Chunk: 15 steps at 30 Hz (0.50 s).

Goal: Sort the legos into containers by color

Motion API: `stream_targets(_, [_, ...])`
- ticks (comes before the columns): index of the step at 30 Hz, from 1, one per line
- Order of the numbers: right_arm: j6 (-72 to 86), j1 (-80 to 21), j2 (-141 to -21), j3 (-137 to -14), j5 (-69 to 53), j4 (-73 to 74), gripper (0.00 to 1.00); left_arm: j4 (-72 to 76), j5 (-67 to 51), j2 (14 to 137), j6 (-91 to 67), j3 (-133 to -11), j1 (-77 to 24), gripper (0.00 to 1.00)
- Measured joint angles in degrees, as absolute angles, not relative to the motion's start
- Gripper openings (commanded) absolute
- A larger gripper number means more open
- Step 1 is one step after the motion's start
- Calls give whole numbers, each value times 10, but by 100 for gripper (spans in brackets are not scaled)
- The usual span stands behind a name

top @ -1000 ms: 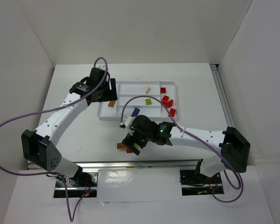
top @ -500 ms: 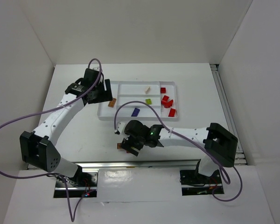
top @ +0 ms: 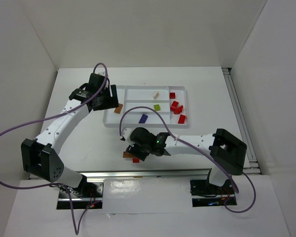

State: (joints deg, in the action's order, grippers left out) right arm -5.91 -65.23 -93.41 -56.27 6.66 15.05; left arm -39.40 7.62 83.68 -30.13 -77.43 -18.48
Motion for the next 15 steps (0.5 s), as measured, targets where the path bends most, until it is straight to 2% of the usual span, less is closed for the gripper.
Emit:
stream_targets(4, [-59, -652, -934, -563, 65, 149, 69, -394, 76, 837, -301, -774, -182, 82])
stream_targets(15, [-55, -652, -914, -562, 69, 151, 69, -394, 76, 837, -301, -774, -181, 82])
